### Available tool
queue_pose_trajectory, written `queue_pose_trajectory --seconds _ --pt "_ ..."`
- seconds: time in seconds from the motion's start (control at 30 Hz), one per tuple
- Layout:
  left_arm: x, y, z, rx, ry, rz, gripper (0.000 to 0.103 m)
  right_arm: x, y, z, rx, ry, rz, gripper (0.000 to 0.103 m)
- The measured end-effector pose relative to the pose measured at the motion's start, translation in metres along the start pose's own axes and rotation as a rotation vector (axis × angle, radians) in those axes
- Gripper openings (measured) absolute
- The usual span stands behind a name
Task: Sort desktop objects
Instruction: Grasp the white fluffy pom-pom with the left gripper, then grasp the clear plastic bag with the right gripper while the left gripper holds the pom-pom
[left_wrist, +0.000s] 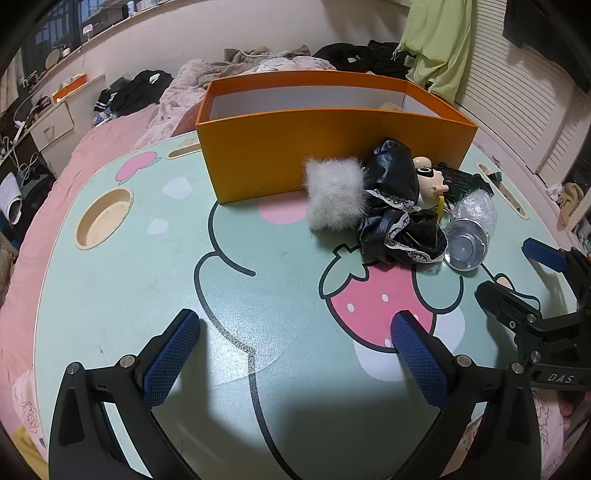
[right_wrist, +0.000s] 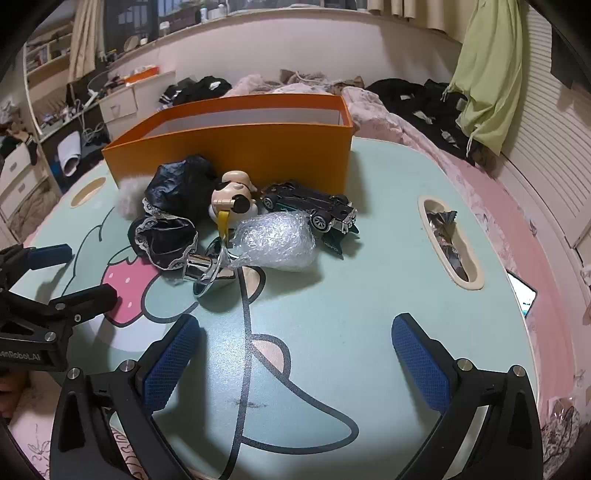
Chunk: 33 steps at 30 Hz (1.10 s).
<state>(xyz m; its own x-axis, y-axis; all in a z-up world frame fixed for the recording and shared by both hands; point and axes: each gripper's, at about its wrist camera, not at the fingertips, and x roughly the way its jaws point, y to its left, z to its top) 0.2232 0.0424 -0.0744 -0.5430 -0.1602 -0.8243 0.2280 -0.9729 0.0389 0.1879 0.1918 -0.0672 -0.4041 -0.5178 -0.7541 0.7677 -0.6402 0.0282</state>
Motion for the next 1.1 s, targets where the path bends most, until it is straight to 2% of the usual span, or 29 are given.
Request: queue_pose_trajectory --seconds 0.23,0.3,0.33,0.4,0.47,0.6,0.67,0.77,0.83,0.9,1.1 --pt "0.0 0.001 0.001 -0.005 -0.001 -0.01 0.103 0.0 0.001 0.0 0.0 -0.002 0.001 0.103" --pt "-0.004 0.006 0.005 -0.027 -0.008 -0.073 0.103 -0.001 0.0 0.0 0.001 -0.003 0.003 0.103" --pt "-0.007 0.012 0.009 -0.057 -0.023 -0.134 0.102 -0.001 0.0 0.0 0.001 -0.004 0.004 0.103" --pt "-0.012 0.021 0.02 -0.107 -0.047 -0.171 0.091 -0.001 0.0 0.0 0.001 -0.004 0.003 0.103" --pt "-0.015 0.025 0.039 -0.141 -0.07 -0.178 0.081 -0.001 0.0 0.0 0.001 -0.004 0.003 0.103" --pt "-0.005 0.02 0.065 -0.129 -0.068 -0.136 0.056 -0.001 0.001 0.0 0.0 -0.005 0.004 0.103" --pt "0.003 0.016 0.069 -0.119 -0.059 -0.137 0.049 -0.002 0.001 0.0 -0.001 -0.006 0.004 0.103" --pt "0.016 0.012 0.067 -0.106 -0.032 -0.117 0.027 -0.002 0.001 0.0 0.0 -0.006 0.004 0.103" --pt "0.025 0.008 0.062 -0.08 -0.014 -0.102 0.025 -0.002 0.001 0.0 -0.001 -0.006 0.004 0.103" --pt "0.025 0.006 0.059 -0.06 -0.038 -0.081 0.023 -0.002 0.001 0.0 -0.001 -0.007 0.003 0.103" --pt "-0.006 0.022 0.041 -0.11 -0.093 -0.138 0.021 -0.002 0.001 0.0 -0.001 -0.007 0.003 0.103"
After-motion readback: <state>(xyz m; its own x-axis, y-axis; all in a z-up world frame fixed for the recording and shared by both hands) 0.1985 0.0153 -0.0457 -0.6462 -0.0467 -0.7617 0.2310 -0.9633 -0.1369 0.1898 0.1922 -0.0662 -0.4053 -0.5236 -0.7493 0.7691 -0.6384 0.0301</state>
